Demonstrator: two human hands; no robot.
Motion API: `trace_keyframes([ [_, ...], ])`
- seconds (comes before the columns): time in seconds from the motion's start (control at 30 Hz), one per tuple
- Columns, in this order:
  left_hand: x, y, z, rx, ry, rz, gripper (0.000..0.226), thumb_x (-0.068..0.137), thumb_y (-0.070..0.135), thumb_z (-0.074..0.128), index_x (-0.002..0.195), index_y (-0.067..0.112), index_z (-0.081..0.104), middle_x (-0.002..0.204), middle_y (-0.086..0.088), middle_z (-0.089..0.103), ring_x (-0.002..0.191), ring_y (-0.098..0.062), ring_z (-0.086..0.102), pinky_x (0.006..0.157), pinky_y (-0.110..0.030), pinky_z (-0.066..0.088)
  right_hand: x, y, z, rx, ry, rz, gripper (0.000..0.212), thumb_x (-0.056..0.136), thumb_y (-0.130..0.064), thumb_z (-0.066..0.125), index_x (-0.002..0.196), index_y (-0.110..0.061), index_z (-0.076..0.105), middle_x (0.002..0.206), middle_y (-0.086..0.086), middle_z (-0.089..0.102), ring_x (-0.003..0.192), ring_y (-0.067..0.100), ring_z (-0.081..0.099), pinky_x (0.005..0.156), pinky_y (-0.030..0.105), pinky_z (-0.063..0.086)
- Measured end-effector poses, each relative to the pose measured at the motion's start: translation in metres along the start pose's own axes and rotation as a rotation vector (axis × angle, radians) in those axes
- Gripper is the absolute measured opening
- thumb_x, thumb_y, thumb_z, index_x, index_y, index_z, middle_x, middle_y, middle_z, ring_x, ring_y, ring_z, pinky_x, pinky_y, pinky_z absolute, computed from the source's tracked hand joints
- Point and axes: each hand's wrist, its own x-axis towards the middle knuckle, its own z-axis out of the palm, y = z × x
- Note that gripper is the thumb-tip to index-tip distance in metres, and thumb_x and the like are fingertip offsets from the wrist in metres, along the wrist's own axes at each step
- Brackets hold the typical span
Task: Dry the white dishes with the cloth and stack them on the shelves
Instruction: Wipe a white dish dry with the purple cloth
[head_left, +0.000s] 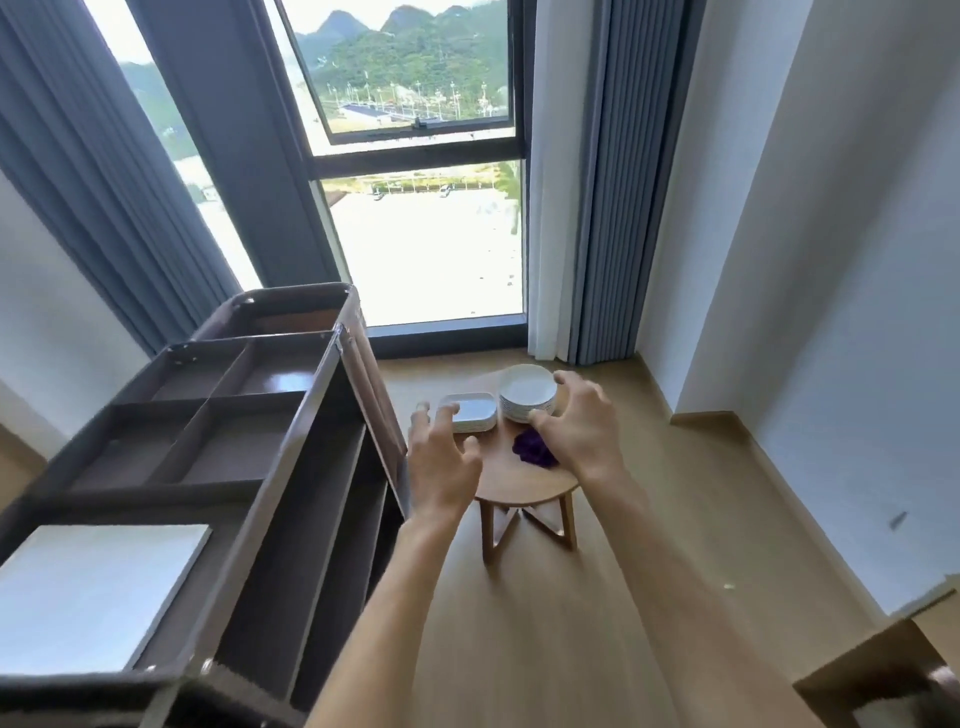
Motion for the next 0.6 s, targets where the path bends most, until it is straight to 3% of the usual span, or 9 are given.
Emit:
trace_keyframes([
  [0.07,0.052,-0.029,0.026,-0.072,-0.022,-0.117,0.036,0.094,0.009,0.062,0.13,0.01,0.064,0.119,-0.015,0.071,0.107,-0.031,0.069,0.099,-0.045,0.054,0.052,0.02,0.035,-0.028,-0.018,0.044,0.056,0.09,-0.022,0.071,0.142,-0.019,0.053,0.13,0.013,0.06,0.116,0.026,0.057,0.093,0.03,0.044],
  [0.13,0.101,-0.054,0.051,-0.066,-0.032,-0.243,0.029,0.095,0.011,0.056,0.122,0.008,0.067,0.099,-0.015,0.075,0.091,-0.03,0.072,0.087,-0.042,0.058,0.104,0.041,0.072,-0.063,-0.057,0.08,0.051,0.09,-0.024,0.068,0.139,-0.019,0.055,0.119,0.012,0.067,0.109,0.026,0.061,0.087,0.03,0.046],
  [0.2,0.143,-0.081,0.075,0.115,0.003,-0.238,0.026,0.099,0.019,0.055,0.12,0.009,0.066,0.117,-0.018,0.07,0.111,-0.035,0.064,0.091,-0.042,0.05,0.152,0.064,0.104,-0.122,-0.083,0.132,0.049,0.09,-0.027,0.066,0.138,-0.019,0.057,0.124,0.012,0.066,0.118,0.031,0.058,0.093,0.034,0.047],
  [0.27,0.187,-0.106,0.108,0.307,-0.021,-0.191,0.032,0.1,0.024,0.055,0.127,0.007,0.062,0.147,-0.024,0.048,0.135,-0.039,0.044,0.102,-0.048,0.042,0.205,0.092,0.142,-0.234,-0.115,0.181,0.048,0.09,-0.029,0.062,0.137,-0.018,0.057,0.132,0.015,0.058,0.125,0.036,0.051,0.1,0.04,0.046],
  [0.3,0.21,-0.119,0.127,0.345,-0.053,-0.189,0.034,0.1,0.024,0.055,0.129,0.006,0.061,0.152,-0.026,0.041,0.138,-0.04,0.041,0.104,-0.05,0.042,0.229,0.108,0.163,-0.274,-0.141,0.193,0.049,0.09,-0.027,0.06,0.138,-0.018,0.055,0.134,0.017,0.054,0.125,0.038,0.049,0.101,0.042,0.046],
  [0.33,0.229,-0.128,0.141,0.314,-0.084,-0.21,0.034,0.099,0.022,0.055,0.128,0.006,0.062,0.148,-0.024,0.048,0.132,-0.04,0.049,0.101,-0.049,0.046,0.247,0.122,0.182,-0.272,-0.159,0.197,0.053,0.09,-0.025,0.059,0.142,-0.018,0.049,0.135,0.018,0.05,0.124,0.039,0.048,0.099,0.042,0.047],
  [0.4,0.275,-0.152,0.181,0.141,-0.138,-0.31,0.031,0.097,0.016,0.054,0.123,0.008,0.067,0.111,-0.015,0.074,0.099,-0.035,0.071,0.089,-0.042,0.056,0.289,0.156,0.226,-0.21,-0.16,0.196,0.065,0.089,-0.018,0.058,0.149,-0.019,0.035,0.131,0.019,0.051,0.113,0.04,0.056,0.084,0.038,0.049],
  [0.47,0.316,-0.174,0.228,0.069,-0.168,-0.399,0.032,0.095,0.014,0.052,0.122,0.01,0.068,0.087,-0.008,0.078,0.081,-0.032,0.075,0.086,-0.04,0.058,0.331,0.19,0.27,-0.216,-0.176,0.18,0.07,0.085,-0.012,0.057,0.149,-0.019,0.031,0.12,0.016,0.059,0.102,0.038,0.061,0.071,0.035,0.045],
  [0.6,0.383,-0.223,0.317,0.403,-0.25,-0.246,0.04,0.096,0.019,0.052,0.136,0.018,0.059,0.124,-0.01,0.066,0.114,-0.034,0.062,0.092,-0.041,0.05,0.411,0.25,0.342,-0.346,-0.319,0.124,0.043,0.085,-0.011,0.053,0.127,-0.014,0.048,0.113,0.012,0.059,0.105,0.037,0.059,0.073,0.038,0.045],
])
